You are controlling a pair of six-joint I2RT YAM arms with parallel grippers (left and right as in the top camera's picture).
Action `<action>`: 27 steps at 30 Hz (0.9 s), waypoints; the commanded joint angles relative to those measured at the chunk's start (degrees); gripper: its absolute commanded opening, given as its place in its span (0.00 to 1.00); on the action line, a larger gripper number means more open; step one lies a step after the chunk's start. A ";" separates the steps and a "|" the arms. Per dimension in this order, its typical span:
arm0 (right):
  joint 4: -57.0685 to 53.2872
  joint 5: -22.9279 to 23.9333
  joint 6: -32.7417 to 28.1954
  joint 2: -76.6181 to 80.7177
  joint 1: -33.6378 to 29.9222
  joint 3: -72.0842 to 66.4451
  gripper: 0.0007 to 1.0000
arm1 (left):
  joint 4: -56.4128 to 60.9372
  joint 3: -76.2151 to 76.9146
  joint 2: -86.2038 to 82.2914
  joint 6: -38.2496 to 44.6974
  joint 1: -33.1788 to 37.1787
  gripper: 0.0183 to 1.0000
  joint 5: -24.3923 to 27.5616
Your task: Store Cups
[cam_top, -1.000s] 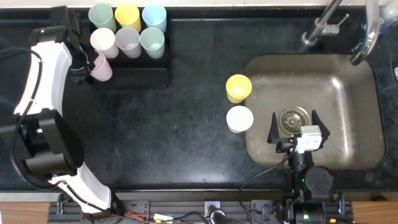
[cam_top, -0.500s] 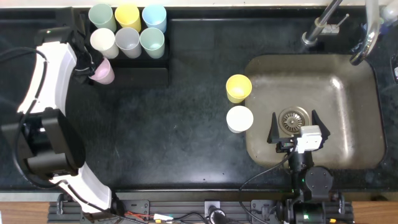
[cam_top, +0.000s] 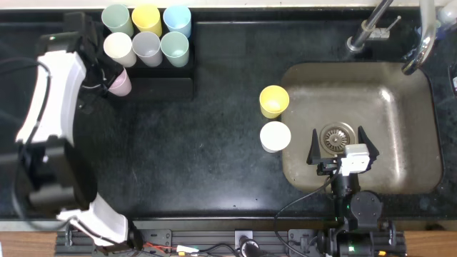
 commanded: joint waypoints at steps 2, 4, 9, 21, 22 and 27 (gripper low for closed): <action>0.24 -0.24 -0.15 -0.52 -0.04 -0.81 1.00 | -2.82 0.04 -13.66 -0.28 -3.15 1.00 0.02; 0.24 -0.26 -0.15 -0.52 -0.04 -0.81 1.00 | -2.71 0.07 -16.06 0.20 -5.64 1.00 1.60; 0.24 -0.24 -0.15 -0.52 -0.04 -0.81 1.00 | -1.77 0.07 -15.50 2.71 -18.51 1.00 2.34; 0.24 -0.24 -0.15 -0.52 -0.04 -0.81 1.00 | 11.32 3.26 2.21 2.67 -52.00 1.00 4.50; 0.24 -0.24 -0.13 -0.52 -0.04 -0.81 1.00 | 11.45 3.87 3.23 2.67 -53.35 1.00 4.55; 0.24 -0.24 -0.15 -0.52 -0.04 -0.81 1.00 | 12.02 5.49 5.51 2.69 -56.19 1.00 4.55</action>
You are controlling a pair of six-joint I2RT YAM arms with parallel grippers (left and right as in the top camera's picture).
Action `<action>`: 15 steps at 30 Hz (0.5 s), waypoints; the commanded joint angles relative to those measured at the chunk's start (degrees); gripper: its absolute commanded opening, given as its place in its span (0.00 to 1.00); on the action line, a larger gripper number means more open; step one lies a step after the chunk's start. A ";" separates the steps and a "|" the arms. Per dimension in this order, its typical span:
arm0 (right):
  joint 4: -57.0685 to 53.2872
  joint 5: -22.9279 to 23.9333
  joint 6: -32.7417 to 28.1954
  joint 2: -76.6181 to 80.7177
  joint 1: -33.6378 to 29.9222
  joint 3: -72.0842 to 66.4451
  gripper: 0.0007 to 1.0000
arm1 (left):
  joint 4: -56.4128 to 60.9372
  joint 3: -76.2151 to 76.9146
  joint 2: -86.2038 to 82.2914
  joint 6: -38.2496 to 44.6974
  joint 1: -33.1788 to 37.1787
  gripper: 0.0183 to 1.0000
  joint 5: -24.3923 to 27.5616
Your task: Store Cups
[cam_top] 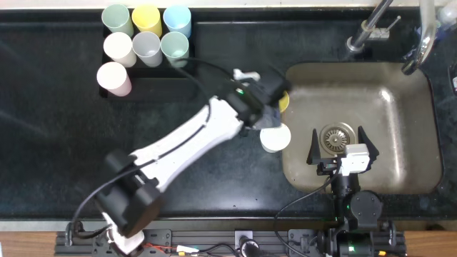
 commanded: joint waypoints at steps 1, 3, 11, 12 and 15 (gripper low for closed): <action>0.26 -0.24 -0.13 -0.52 -0.04 -0.81 1.00 | 0.24 3.10 0.15 0.94 -0.61 1.00 0.00; 0.26 -0.24 -0.15 -0.52 -0.04 -0.81 1.00 | 0.20 3.10 0.15 0.94 -0.59 1.00 -0.02; 0.26 -0.24 -0.13 -0.52 -0.04 -0.81 1.00 | 1.99 3.10 0.22 0.90 0.72 1.00 -2.19; 0.26 -0.24 -0.15 -0.52 -0.04 -0.81 1.00 | 2.60 3.10 0.39 0.90 1.11 1.00 -2.14; 0.26 -0.24 -0.13 -0.52 -0.04 -0.81 1.00 | 4.02 3.17 1.05 0.90 2.58 1.00 -1.60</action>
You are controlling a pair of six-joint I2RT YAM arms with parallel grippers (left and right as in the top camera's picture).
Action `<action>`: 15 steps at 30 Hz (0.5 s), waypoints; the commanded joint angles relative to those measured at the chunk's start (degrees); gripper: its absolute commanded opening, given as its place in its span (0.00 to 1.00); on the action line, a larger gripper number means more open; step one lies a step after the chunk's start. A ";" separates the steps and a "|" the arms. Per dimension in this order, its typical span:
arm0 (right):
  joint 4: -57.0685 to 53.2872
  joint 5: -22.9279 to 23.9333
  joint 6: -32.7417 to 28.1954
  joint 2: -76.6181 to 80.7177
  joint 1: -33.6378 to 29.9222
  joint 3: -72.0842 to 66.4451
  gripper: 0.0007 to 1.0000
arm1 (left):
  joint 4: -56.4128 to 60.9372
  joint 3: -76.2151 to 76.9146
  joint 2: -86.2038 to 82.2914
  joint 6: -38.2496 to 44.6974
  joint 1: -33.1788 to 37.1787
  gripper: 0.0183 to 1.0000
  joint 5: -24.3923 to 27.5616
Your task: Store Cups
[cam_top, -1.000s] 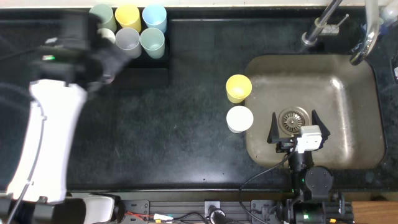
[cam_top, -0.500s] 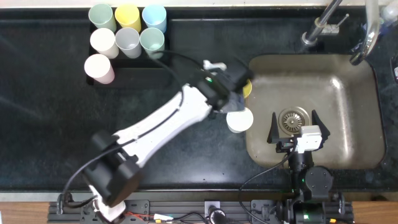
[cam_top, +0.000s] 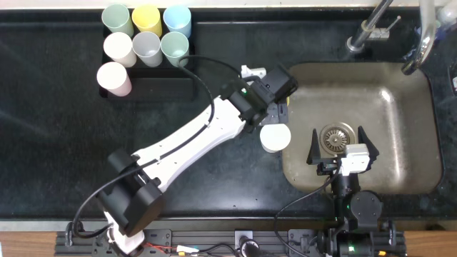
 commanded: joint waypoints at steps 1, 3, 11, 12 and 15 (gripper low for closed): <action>0.26 -0.24 -0.13 -0.52 -0.04 -0.79 1.00 | 1.40 1.49 1.03 0.90 2.27 1.00 -0.72; 0.26 -0.24 -0.13 -0.52 -0.04 -0.79 1.00 | 1.62 1.70 1.90 0.90 3.04 1.00 -0.09; 0.26 -0.24 -0.13 -0.52 -0.04 -0.79 1.00 | 2.49 2.56 4.83 0.87 3.63 1.00 0.92; 0.26 -0.24 -0.15 -0.52 -0.04 -0.79 1.00 | 2.75 2.56 5.07 0.87 3.63 1.00 0.90; 0.26 -0.26 -0.15 -0.52 -0.04 -0.79 1.00 | 3.69 2.56 5.70 0.90 3.63 0.94 0.90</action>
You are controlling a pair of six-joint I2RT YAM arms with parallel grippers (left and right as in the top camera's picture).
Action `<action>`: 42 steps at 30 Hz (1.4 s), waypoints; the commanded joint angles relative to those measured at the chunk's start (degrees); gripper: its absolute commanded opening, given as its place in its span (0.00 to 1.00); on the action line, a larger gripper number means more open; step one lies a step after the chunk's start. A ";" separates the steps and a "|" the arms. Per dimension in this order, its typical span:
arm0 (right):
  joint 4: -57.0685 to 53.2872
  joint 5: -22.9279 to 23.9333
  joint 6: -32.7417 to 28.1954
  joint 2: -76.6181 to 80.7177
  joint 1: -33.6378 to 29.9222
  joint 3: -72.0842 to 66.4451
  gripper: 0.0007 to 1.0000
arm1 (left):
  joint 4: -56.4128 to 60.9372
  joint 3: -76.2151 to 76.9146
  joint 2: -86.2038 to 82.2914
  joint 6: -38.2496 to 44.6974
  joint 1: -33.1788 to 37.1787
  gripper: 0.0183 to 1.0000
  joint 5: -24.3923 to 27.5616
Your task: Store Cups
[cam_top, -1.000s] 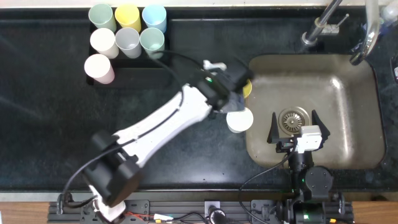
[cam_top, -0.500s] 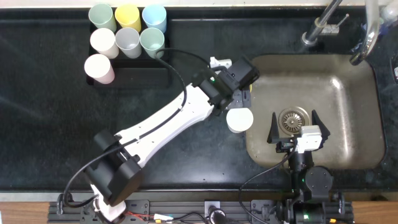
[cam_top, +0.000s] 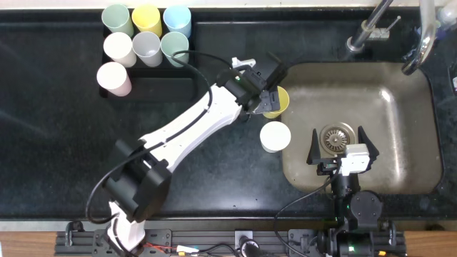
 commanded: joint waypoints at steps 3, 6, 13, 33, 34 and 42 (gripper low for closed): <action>0.22 -0.24 -0.13 -0.52 -0.07 -0.79 1.00 | 1.99 1.84 1.88 0.87 -0.11 0.90 0.35; 0.22 -0.24 -0.13 -0.52 -0.07 -0.79 1.00 | 2.38 1.84 2.38 0.90 -0.09 0.37 0.28; 0.22 -0.24 -0.13 -0.52 -0.07 -0.79 1.00 | 1.79 5.07 2.32 0.96 1.03 0.02 -1.16; 0.22 -0.24 -0.13 -0.52 -0.07 -0.79 1.00 | -30.71 4.24 -19.02 -0.61 37.86 0.02 -2.29; 0.22 -0.24 -0.15 -0.52 -0.07 -0.79 1.00 | -29.51 2.34 -18.43 -0.59 39.89 0.02 -0.42; 0.22 -0.24 -0.15 -0.52 -0.07 -0.79 1.00 | -21.46 0.57 -15.56 -0.59 40.85 0.02 -2.01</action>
